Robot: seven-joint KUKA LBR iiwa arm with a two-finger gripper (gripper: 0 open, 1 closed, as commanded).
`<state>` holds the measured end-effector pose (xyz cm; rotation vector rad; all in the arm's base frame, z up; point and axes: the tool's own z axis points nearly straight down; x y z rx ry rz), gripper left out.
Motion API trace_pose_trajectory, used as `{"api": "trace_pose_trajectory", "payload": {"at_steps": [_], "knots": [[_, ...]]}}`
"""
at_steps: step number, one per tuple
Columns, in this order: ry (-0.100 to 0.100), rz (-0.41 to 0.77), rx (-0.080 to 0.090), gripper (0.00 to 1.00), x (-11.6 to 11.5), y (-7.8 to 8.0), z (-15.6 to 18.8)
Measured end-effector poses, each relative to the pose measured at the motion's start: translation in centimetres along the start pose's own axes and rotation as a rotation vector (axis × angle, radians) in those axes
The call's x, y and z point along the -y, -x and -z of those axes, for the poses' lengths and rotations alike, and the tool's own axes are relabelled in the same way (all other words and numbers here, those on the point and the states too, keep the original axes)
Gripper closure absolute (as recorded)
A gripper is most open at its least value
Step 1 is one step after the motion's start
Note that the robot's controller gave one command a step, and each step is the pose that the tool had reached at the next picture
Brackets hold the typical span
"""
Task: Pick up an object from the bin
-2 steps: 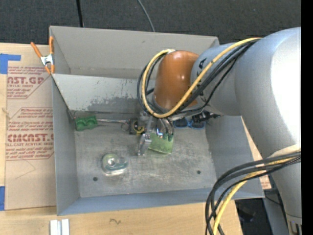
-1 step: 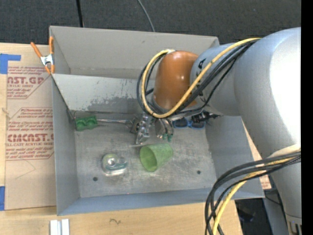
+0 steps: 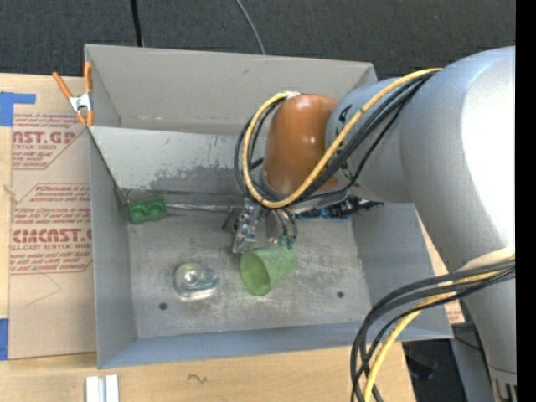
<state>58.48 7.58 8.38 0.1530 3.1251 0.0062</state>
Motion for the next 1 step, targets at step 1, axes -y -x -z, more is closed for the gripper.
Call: {"api": "trace_pose_trajectory", "payload": {"at_steps": [1], "knots": [[-0.002,0.110,-0.001,1.00,-0.87,-0.99,21.83]]}}
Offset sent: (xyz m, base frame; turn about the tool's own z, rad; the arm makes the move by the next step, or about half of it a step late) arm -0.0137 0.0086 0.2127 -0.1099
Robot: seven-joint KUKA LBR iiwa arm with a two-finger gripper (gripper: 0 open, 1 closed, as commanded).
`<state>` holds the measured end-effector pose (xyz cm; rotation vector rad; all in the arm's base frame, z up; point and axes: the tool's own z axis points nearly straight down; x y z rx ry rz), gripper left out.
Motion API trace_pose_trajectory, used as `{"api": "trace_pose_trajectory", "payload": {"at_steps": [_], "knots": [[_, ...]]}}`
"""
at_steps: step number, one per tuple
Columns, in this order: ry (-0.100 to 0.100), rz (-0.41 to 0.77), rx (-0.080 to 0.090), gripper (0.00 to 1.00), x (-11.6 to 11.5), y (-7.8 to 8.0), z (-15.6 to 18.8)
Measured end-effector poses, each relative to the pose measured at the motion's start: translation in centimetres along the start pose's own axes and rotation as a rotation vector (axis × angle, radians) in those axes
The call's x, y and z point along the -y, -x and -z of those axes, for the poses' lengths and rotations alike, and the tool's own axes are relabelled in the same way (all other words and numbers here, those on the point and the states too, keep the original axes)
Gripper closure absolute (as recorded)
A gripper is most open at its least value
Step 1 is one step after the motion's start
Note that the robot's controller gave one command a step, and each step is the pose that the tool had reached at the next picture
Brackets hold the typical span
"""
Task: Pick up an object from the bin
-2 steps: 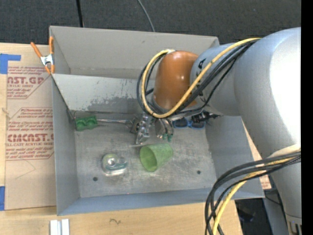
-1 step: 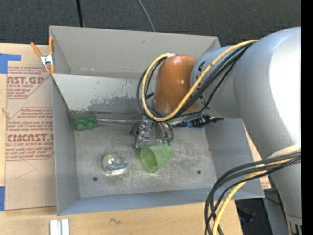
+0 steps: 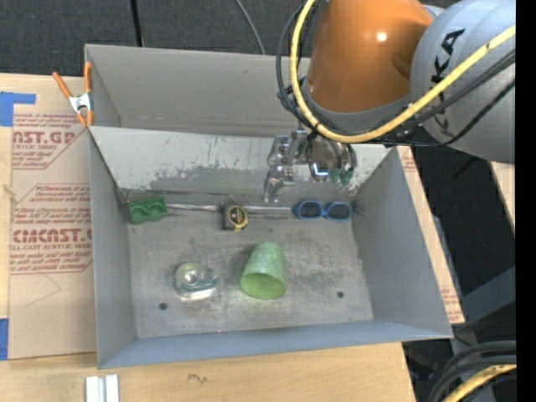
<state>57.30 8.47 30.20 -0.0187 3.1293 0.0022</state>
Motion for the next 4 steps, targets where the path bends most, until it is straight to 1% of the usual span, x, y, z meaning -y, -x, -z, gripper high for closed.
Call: {"api": "trace_pose_trajectory", "payload": {"at_steps": [1,2,3,4], "knots": [[0.000,0.171,-0.019,1.00,0.7,-3.8,-12.0],[0.001,0.199,0.000,1.00,-0.8,-3.2,-0.8],[0.000,0.128,-0.018,1.00,-2.0,-2.3,-18.8],[0.001,0.128,-0.011,0.00,-2.0,-2.1,-18.3]]}}
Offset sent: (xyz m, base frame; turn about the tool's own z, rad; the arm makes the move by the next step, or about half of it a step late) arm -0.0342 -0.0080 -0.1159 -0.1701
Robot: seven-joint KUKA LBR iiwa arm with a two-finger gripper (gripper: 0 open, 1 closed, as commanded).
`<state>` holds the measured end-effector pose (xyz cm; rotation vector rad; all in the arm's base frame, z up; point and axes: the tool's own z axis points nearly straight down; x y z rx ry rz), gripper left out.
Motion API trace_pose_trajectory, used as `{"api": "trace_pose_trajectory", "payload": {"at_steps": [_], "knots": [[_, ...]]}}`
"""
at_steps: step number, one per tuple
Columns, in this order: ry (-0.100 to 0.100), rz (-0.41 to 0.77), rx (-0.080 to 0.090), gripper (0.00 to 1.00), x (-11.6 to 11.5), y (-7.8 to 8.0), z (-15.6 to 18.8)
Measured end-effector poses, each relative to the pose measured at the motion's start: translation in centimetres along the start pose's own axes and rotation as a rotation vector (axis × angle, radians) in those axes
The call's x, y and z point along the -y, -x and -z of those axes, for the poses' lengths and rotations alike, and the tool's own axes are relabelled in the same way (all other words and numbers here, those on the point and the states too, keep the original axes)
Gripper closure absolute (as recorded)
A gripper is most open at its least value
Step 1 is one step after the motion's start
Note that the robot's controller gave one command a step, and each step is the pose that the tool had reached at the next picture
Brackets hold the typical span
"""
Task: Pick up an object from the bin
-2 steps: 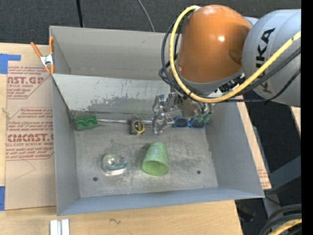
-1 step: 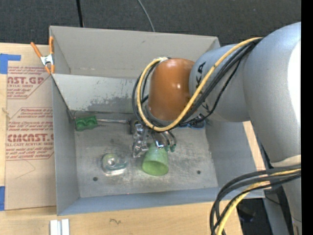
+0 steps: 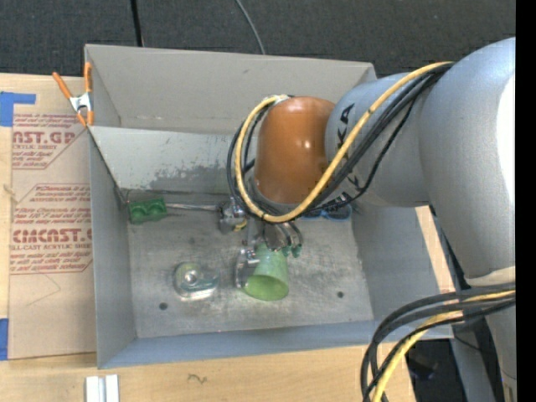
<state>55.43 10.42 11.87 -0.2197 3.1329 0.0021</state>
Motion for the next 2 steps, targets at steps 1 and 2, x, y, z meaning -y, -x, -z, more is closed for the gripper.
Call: {"api": "trace_pose_trajectory", "payload": {"at_steps": [1,2], "knots": [[-0.001,0.110,0.006,0.00,-5.31,-4.19,-4.71],[0.000,0.108,-0.001,1.00,-5.25,-4.23,-4.51]]}}
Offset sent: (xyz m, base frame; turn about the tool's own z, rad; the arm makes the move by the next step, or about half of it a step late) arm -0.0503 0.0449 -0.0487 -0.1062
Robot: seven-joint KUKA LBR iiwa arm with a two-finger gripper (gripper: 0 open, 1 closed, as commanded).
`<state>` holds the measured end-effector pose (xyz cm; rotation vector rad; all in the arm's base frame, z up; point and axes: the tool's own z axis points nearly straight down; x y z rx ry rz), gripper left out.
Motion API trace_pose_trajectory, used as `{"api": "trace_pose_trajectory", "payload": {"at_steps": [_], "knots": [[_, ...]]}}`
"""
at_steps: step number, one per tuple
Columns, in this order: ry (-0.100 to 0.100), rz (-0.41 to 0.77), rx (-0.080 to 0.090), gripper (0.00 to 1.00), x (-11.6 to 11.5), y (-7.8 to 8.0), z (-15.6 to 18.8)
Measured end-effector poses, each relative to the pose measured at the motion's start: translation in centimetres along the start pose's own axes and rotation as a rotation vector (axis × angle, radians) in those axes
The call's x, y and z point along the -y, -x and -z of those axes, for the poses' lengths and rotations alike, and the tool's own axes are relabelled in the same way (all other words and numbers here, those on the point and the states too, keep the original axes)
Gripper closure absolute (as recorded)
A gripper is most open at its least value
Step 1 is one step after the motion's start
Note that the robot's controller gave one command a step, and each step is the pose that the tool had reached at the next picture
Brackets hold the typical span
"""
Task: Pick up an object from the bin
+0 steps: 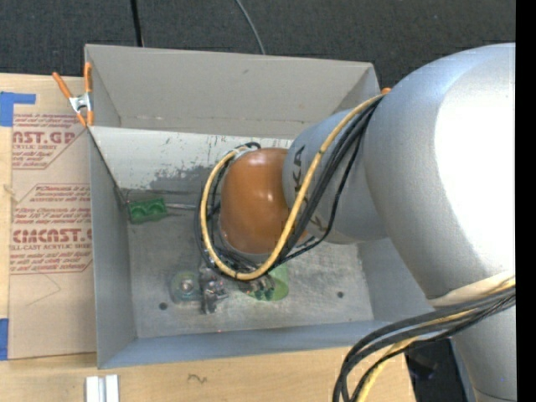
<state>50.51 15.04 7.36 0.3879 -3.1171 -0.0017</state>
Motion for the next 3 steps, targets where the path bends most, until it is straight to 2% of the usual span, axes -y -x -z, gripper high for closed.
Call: {"api": "trace_pose_trajectory", "payload": {"at_steps": [1,2,3], "knots": [[-0.002,0.129,-0.002,1.00,5.3,-2.8,1.2],[-0.007,0.292,0.012,1.00,14.0,4.0,13.7],[-0.004,0.599,0.006,1.00,16.2,4.5,18.3]]}}
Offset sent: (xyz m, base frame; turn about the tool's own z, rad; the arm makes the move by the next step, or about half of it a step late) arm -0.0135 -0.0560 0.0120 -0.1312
